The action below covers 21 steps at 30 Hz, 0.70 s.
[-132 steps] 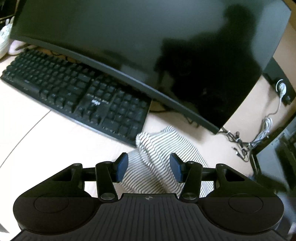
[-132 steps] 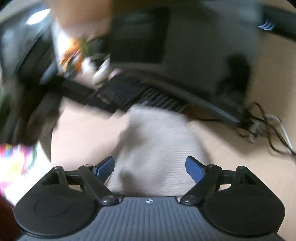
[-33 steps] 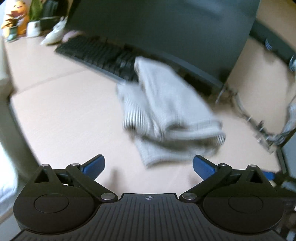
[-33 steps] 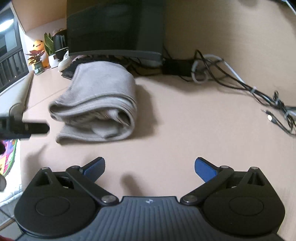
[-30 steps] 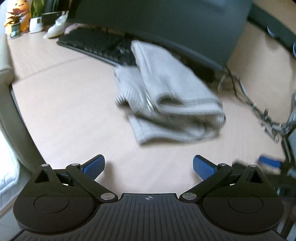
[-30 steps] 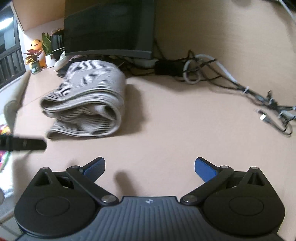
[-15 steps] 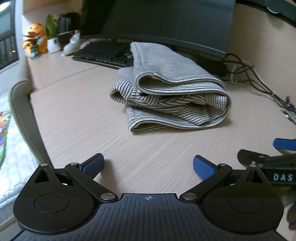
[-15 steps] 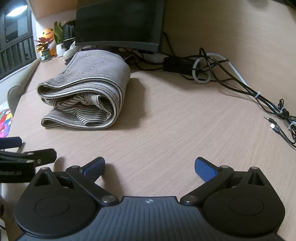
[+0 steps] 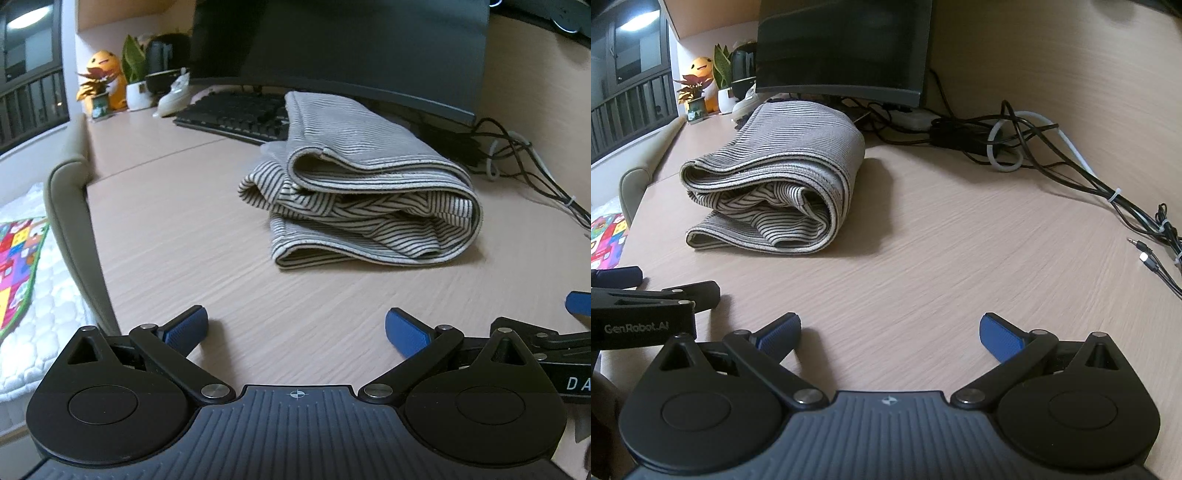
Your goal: Fold clothes
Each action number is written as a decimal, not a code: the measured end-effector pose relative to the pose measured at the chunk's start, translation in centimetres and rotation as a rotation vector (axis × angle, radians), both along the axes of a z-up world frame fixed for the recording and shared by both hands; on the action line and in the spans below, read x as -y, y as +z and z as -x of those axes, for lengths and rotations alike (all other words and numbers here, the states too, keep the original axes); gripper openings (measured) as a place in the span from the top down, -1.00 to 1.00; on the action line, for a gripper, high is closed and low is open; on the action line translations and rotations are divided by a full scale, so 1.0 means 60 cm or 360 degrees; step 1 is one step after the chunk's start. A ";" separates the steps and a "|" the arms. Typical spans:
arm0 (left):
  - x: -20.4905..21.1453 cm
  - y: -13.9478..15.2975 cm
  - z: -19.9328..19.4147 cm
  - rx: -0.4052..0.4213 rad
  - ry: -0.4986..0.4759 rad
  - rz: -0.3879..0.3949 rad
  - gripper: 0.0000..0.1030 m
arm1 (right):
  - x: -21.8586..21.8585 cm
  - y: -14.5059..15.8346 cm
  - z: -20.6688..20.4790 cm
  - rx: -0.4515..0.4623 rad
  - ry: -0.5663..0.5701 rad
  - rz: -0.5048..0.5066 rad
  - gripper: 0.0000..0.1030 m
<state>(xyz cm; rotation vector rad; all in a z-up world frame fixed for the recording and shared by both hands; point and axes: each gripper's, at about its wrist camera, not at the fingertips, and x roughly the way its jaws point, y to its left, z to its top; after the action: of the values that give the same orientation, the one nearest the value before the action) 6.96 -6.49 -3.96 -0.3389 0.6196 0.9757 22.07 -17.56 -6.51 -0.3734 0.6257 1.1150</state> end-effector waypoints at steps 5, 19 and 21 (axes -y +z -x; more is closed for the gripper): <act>0.000 0.000 -0.002 -0.0005 0.0008 -0.0007 -1.00 | 0.000 0.000 -0.001 0.0000 0.0002 0.0000 -1.00; 0.002 0.000 -0.001 -0.0005 0.0012 -0.0011 -1.00 | 0.001 -0.001 -0.004 -0.0002 0.0008 -0.0001 -1.00; 0.001 0.000 0.000 -0.0004 0.0010 -0.0011 -1.00 | 0.001 -0.001 -0.004 -0.0002 0.0009 -0.0001 -1.00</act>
<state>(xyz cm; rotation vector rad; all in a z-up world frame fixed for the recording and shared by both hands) 6.99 -6.56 -3.96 -0.3336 0.6175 0.9840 22.33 -17.63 -6.57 -0.3744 0.6255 1.1209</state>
